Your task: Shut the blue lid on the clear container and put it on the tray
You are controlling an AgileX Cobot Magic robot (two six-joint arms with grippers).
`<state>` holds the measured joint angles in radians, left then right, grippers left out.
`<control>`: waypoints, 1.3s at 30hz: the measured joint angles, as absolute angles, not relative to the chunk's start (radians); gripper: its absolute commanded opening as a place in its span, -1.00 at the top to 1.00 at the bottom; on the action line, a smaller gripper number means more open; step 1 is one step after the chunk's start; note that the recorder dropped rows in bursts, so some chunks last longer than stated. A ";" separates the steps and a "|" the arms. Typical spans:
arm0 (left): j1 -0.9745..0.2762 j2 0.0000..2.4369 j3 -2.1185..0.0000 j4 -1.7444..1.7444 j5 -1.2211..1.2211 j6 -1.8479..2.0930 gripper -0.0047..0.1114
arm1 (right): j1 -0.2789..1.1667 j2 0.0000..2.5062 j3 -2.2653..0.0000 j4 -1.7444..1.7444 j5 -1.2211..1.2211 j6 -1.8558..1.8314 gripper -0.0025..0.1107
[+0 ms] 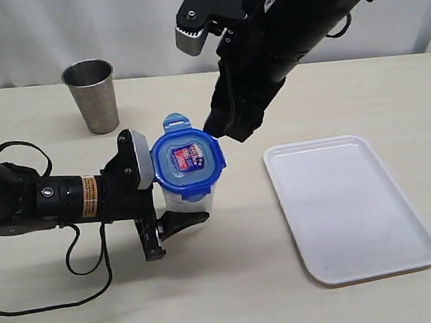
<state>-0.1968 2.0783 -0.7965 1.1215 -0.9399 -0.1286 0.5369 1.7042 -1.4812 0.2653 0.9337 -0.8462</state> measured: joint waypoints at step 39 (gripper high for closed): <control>-0.199 2.078 -0.797 1.125 -0.939 0.140 0.92 | 0.711 1.871 -1.513 0.188 0.987 -0.878 0.01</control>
<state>-0.1995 2.0783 -0.7965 1.1246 -0.9390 0.1400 0.7112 1.8707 -1.5128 0.1878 0.9874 -0.8784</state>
